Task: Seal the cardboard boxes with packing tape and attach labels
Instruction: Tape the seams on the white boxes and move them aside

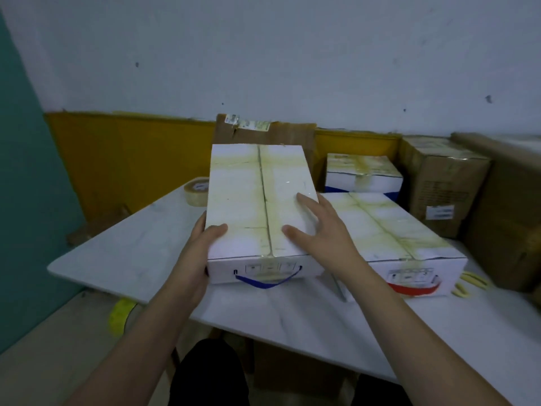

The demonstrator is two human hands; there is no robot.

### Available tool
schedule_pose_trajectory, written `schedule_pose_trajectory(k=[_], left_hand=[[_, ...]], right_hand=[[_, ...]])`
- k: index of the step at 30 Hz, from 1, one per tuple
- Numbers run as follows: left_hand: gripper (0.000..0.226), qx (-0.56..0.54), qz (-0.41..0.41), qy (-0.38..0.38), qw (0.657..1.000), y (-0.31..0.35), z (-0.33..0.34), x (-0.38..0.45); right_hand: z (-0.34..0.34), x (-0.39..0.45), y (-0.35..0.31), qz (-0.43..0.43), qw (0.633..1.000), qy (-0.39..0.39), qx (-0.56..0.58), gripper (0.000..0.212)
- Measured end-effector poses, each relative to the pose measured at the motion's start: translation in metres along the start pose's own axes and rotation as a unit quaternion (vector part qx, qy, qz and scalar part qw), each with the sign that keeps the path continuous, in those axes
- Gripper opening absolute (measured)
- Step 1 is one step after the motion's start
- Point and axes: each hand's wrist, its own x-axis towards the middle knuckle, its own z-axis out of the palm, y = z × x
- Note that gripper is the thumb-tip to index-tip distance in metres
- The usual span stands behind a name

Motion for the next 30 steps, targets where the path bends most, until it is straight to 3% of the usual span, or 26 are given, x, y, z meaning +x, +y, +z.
schedule_pose_trajectory(k=[5,10,14,17,19,21,23,25,30], left_hand=[[0.038,-0.002,-0.048,-0.043,0.998,0.009,0.031,-0.008],[0.035,0.032,-0.105,-0.058,0.992,0.022,0.032,-0.009],[0.029,0.192,-0.041,-0.034,0.98,0.059,0.027,-0.001],[0.053,0.379,0.057,-0.039,0.923,0.087,0.025,0.008],[0.062,0.521,0.123,-0.051,0.843,0.098,0.037,0.006],[0.074,0.64,0.197,-0.068,0.74,0.1,0.056,0.001],[0.076,0.669,0.239,-0.084,0.699,0.093,0.066,0.003],[0.072,0.629,0.257,-0.081,0.729,0.084,0.071,0.007],[0.071,0.532,0.297,-0.149,0.779,0.054,0.079,0.015]], right_hand=[[-0.051,0.006,-0.002,0.03,0.999,-0.043,-0.001,0.064],[-0.046,-0.005,0.01,0.068,0.994,-0.079,0.007,0.06],[-0.022,-0.009,0.007,0.035,0.99,-0.127,-0.042,0.078],[0.0,-0.02,0.002,0.025,0.982,-0.188,0.022,0.077],[0.013,-0.022,-0.011,0.063,0.962,-0.188,0.188,0.072],[0.024,-0.015,-0.023,0.116,0.907,-0.167,0.369,0.072],[0.025,-0.006,-0.031,0.166,0.857,-0.13,0.47,0.056],[0.02,0.002,-0.026,0.184,0.842,-0.094,0.499,0.037],[0.015,0.011,-0.006,0.249,0.811,-0.037,0.527,0.024]])
